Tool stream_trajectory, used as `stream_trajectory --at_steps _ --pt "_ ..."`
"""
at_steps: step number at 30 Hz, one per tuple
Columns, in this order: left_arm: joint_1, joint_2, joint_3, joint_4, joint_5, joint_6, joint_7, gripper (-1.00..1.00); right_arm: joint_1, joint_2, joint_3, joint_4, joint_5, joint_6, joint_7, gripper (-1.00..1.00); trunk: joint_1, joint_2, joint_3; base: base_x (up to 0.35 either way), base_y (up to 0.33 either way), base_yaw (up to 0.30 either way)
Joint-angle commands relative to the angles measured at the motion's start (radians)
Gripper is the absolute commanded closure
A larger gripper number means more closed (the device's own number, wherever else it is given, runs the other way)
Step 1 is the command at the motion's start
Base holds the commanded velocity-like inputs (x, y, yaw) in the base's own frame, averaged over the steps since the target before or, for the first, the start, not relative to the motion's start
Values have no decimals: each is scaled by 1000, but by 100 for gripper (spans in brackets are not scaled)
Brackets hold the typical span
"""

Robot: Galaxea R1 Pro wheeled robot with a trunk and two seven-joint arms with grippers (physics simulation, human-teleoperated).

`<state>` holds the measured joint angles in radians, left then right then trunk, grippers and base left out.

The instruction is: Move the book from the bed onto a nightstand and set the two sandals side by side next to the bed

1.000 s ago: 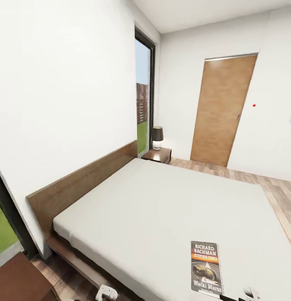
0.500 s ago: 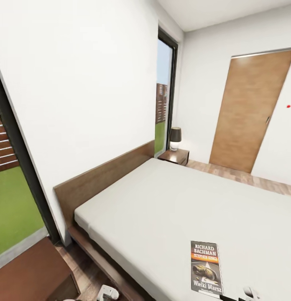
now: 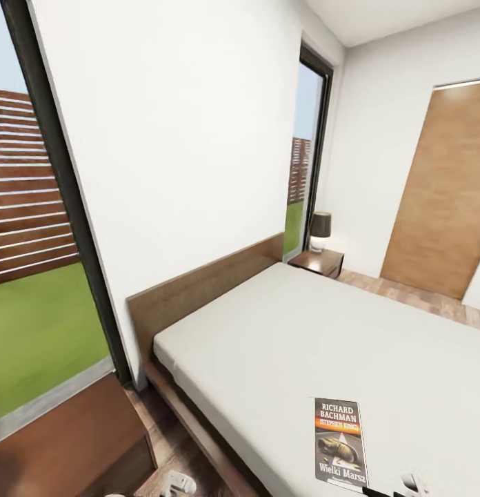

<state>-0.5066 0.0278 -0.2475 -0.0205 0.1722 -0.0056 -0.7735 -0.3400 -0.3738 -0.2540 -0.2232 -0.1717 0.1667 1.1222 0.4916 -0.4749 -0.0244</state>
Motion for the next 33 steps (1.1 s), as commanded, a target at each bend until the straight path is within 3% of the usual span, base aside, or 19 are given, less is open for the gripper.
stream_trajectory --at_steps 1,33 --pt "-1 0 -9 1 9 -1 -3 -100 -1 0 -1 -1 -11 11 2 100 1 -2 -2 0 0 291" --pt "-1 0 -9 1 9 -1 -1 -100 -1 0 -1 -1 -11 11 2 100 1 -2 -2 0 0 291"
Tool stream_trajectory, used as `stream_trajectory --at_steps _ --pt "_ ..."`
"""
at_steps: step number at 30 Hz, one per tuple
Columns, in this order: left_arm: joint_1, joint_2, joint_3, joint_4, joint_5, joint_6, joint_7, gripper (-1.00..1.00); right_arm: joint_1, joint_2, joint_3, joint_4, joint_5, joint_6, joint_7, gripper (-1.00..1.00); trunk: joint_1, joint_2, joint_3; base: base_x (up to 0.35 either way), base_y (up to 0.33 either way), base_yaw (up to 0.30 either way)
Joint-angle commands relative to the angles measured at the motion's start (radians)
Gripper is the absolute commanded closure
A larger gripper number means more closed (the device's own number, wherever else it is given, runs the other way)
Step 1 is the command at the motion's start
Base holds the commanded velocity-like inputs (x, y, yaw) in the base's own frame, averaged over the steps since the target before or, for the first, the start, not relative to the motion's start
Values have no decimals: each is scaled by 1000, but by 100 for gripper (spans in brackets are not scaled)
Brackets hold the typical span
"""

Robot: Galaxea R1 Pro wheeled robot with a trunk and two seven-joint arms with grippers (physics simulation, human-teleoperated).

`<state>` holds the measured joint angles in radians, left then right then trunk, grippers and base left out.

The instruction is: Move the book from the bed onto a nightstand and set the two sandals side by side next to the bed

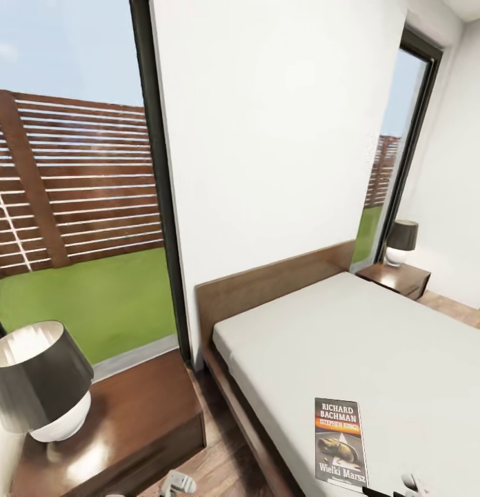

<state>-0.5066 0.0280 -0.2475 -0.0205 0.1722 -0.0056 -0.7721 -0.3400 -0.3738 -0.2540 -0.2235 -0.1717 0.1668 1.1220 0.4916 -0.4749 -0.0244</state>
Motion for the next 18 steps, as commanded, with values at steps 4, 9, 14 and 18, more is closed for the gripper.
stream_trajectory --at_steps 4,9,14,18 --pt "-1 0 -9 1 9 -1 -3 -100 -1 0 0 0 -11 10 2 100 1 -2 -2 100 19 291" --pt "-1 0 -9 1 9 -1 -3 -100 -1 0 1 0 -11 10 2 100 1 -2 -2 148 34 291" --pt "-1 0 -9 1 9 -1 -3 -100 -1 0 1 0 -11 10 4 100 1 -2 -2 16 3 286" --pt "-1 0 -9 1 9 -1 -3 -100 -1 0 1 0 -11 10 6 100 1 -2 -2 3 1 135"
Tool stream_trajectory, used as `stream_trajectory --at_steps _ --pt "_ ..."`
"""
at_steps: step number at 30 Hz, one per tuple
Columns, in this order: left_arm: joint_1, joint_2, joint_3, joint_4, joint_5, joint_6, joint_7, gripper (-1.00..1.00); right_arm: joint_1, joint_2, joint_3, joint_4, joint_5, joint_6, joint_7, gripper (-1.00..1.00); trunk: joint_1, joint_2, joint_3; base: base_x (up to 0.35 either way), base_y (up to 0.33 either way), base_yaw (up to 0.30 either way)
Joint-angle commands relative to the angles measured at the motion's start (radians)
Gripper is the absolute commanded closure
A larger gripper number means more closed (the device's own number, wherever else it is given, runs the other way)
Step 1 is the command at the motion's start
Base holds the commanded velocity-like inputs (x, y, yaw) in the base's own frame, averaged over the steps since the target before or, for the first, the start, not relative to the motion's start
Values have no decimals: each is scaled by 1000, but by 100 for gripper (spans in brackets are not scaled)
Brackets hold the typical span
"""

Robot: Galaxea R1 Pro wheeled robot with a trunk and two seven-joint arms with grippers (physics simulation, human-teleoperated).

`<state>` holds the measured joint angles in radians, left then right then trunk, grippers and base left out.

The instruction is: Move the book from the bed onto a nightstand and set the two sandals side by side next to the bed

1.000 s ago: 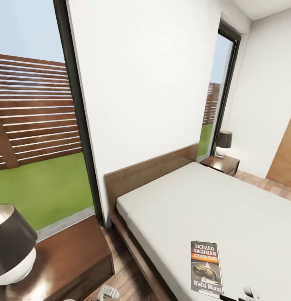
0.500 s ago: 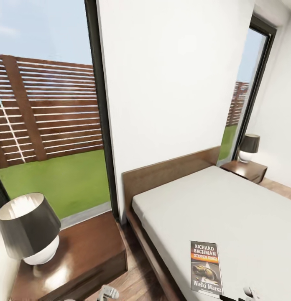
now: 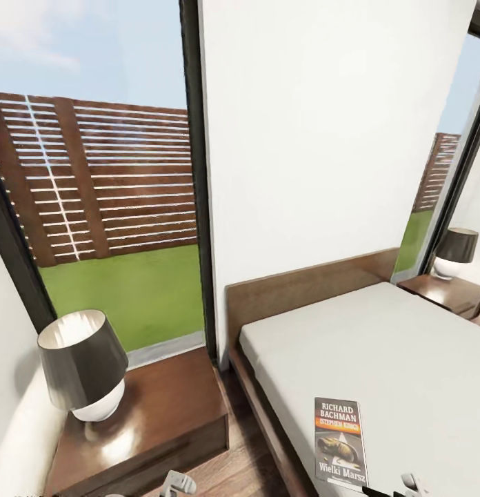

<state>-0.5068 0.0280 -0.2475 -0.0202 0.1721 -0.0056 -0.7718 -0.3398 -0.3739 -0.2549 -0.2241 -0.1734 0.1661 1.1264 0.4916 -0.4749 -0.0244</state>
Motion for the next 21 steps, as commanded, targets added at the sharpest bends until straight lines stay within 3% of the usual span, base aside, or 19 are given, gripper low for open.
stream_trajectory --at_steps 1,8,21 --pt "-1 0 -9 0 9 -1 -3 -100 -1 0 2 0 -9 10 2 100 1 -2 -2 1 0 43" --pt "-1 0 -9 0 9 -1 -3 -100 -1 0 2 0 -9 10 3 100 1 -2 -2 0 0 142" --pt "-1 0 -9 0 8 -1 -3 -100 -1 0 2 0 -9 10 3 100 1 -2 -2 0 0 260"
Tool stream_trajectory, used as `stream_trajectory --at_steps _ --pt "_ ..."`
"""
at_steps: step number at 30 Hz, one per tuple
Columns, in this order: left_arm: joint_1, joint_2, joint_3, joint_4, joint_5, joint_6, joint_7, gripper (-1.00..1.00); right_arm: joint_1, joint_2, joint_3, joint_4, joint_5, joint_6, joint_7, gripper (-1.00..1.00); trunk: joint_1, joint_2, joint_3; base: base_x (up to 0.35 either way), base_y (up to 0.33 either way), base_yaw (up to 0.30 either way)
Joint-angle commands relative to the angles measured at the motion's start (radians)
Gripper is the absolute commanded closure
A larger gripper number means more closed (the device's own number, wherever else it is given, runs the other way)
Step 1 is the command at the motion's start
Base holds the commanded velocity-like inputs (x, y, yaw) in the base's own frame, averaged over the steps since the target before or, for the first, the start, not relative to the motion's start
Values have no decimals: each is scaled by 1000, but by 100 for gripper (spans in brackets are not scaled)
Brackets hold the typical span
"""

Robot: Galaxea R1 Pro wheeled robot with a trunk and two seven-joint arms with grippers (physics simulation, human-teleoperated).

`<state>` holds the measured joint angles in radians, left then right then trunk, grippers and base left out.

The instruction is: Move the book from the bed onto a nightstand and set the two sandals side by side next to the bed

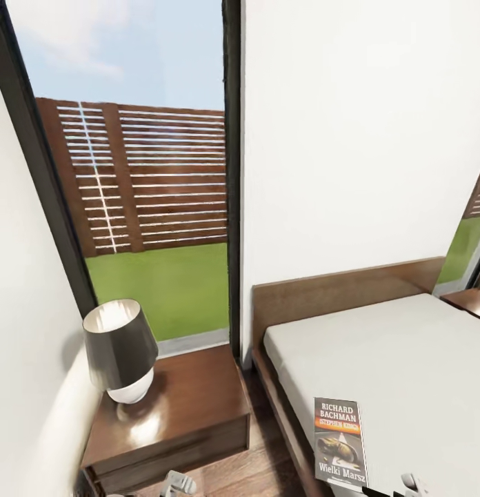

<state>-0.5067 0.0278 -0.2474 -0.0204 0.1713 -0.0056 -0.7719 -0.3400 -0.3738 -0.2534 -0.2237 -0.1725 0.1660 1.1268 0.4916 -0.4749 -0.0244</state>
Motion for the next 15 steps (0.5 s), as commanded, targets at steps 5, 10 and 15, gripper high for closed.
stream_trajectory --at_steps 5,10,15 --pt "-1 0 -9 0 8 -1 -3 -100 -1 0 0 0 -10 10 2 100 1 -2 -2 0 0 262" --pt "-1 0 -9 0 8 -1 -3 -100 -1 0 0 0 -9 10 2 100 1 -2 -2 0 0 250" --pt "-1 1 -9 0 9 -1 -3 -100 -1 0 0 0 -9 10 2 100 1 -2 -2 0 0 243"
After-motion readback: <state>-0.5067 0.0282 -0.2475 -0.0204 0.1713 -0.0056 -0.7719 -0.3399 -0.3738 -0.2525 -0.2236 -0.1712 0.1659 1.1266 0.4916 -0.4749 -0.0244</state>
